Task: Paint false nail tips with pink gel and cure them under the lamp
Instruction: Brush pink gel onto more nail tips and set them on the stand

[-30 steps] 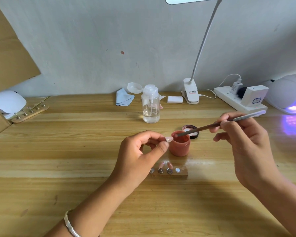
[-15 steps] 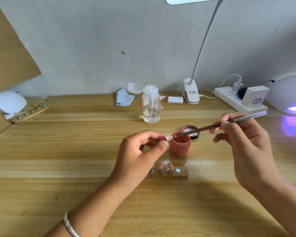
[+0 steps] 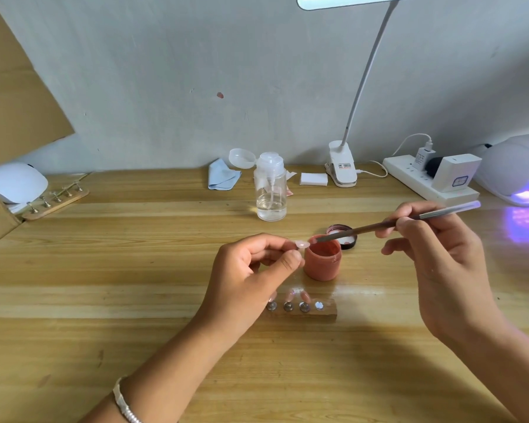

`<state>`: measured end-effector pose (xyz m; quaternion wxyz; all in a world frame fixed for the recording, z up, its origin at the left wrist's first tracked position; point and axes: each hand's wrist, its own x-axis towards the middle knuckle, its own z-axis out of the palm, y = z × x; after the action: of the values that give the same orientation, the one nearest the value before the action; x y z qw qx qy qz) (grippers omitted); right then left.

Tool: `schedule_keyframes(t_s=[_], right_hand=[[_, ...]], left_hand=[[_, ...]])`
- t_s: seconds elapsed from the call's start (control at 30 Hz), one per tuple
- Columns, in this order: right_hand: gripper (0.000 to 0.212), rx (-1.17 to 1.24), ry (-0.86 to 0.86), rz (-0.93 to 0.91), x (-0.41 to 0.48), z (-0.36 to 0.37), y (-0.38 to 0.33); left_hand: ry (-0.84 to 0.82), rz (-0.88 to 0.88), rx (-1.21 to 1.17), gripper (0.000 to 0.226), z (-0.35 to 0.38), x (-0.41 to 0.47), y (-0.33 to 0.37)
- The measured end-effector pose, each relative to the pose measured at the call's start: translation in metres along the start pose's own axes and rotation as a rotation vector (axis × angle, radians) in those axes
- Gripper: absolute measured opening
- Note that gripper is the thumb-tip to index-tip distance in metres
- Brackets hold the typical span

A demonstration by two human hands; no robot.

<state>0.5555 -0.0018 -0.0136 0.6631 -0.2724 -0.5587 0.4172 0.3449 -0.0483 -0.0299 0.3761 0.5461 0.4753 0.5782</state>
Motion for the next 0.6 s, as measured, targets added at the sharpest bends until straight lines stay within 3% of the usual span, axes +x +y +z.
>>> schedule_keyframes(t_s=[0.2,0.43,0.6], right_hand=[[0.015,0.005,-0.111,-0.017,-0.0047,0.0029,0.0000],[0.009,-0.006,0.017,0.009,0.0005,0.0004,-0.0011],[0.013,0.020,-0.041,0.000,-0.0028,0.0024,-0.0018]], left_hand=[[-0.013,0.013,0.013,0.006,0.0010,0.0007,0.0009],[-0.003,-0.016,0.012,0.016,-0.0012,0.0006,0.0003],[-0.020,-0.006,0.018,0.014,-0.0006,0.0010,-0.0011]])
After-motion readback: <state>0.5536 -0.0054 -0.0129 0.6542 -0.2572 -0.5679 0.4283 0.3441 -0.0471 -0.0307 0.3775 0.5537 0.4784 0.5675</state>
